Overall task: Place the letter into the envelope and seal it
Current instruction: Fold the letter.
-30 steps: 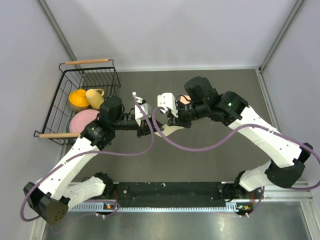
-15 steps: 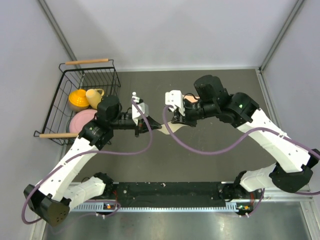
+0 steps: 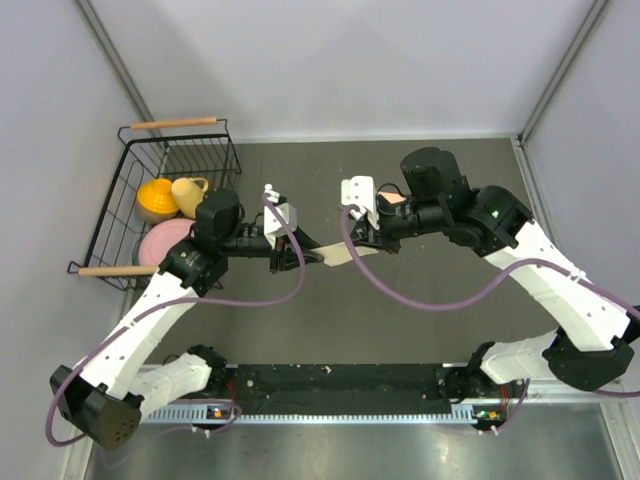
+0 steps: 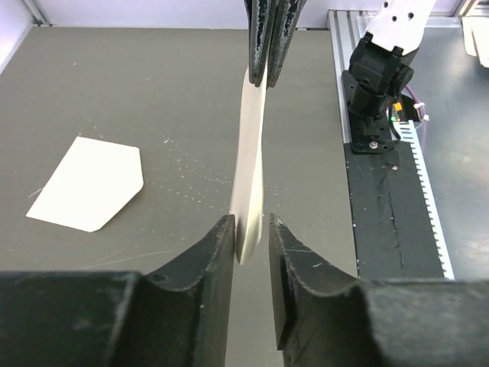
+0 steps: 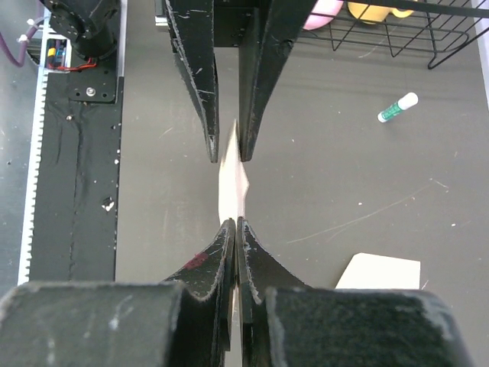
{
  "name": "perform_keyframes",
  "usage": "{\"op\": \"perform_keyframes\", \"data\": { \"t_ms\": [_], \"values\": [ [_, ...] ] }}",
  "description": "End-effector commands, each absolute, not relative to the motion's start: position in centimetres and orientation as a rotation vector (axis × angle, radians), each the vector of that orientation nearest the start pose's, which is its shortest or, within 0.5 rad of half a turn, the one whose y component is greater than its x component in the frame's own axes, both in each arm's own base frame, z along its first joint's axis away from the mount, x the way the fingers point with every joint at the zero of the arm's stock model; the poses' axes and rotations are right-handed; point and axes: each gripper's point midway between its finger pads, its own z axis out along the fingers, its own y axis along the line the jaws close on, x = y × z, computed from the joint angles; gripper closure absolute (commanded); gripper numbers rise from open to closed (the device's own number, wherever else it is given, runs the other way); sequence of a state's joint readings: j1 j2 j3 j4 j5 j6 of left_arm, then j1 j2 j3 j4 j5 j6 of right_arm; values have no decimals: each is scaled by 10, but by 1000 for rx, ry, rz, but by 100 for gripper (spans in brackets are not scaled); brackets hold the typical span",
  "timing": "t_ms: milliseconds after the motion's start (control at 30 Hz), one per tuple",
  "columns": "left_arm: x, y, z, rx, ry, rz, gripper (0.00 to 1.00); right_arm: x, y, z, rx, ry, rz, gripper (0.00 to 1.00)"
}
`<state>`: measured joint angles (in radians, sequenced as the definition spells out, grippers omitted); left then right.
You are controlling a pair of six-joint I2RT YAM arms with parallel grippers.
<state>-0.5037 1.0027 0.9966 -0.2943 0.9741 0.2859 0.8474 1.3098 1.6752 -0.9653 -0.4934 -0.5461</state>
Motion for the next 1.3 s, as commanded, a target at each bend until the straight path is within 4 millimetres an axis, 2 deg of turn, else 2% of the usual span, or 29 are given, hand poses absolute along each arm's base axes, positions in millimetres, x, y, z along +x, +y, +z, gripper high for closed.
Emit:
{"op": "perform_keyframes", "data": {
  "t_ms": [0,100,133,167,267,300,367,433,500,533,567,733,933,967,1067,1267],
  "values": [
    [177,-263,318,1302,1239,-1087,69,171,295,365,-1560,1411,747,100],
    [174,-263,317,1292,1237,-1110,80,170,295,364,-1559,1415,752,100],
    [175,-263,318,1291,1226,-1106,95,170,295,364,-1560,1414,751,100],
    [174,-263,318,1288,1225,-1107,100,170,295,364,-1557,1417,751,100],
    [173,-262,319,1278,1229,-1103,100,173,295,361,-1544,1453,744,100],
    [174,-262,319,1278,1232,-1102,100,174,296,361,-1544,1460,749,77],
    [175,-262,320,1272,1238,-1102,100,170,301,359,-1566,1457,781,48],
    [175,-264,323,1268,1243,-1114,100,168,307,357,-1594,1438,775,47],
    [174,-266,322,1268,1250,-1129,100,165,315,356,-1627,1411,764,62],
    [174,-266,323,1267,1253,-1136,100,164,317,355,-1639,1403,765,67],
    [174,-267,322,1268,1255,-1138,100,164,323,350,-1654,1411,774,70],
    [175,-267,320,1255,1291,-1135,100,167,333,353,-1658,1406,779,73],
    [174,-266,321,1252,1292,-1140,100,177,338,345,-1659,1438,737,92],
    [174,-266,320,1251,1293,-1139,100,180,338,342,-1658,1452,720,98],
    [170,-265,320,1266,1272,-1137,100,188,331,335,-1657,1468,649,100],
    [170,-259,311,1268,1303,-1112,100,201,311,344,-1581,1505,617,100]
  ]
}}
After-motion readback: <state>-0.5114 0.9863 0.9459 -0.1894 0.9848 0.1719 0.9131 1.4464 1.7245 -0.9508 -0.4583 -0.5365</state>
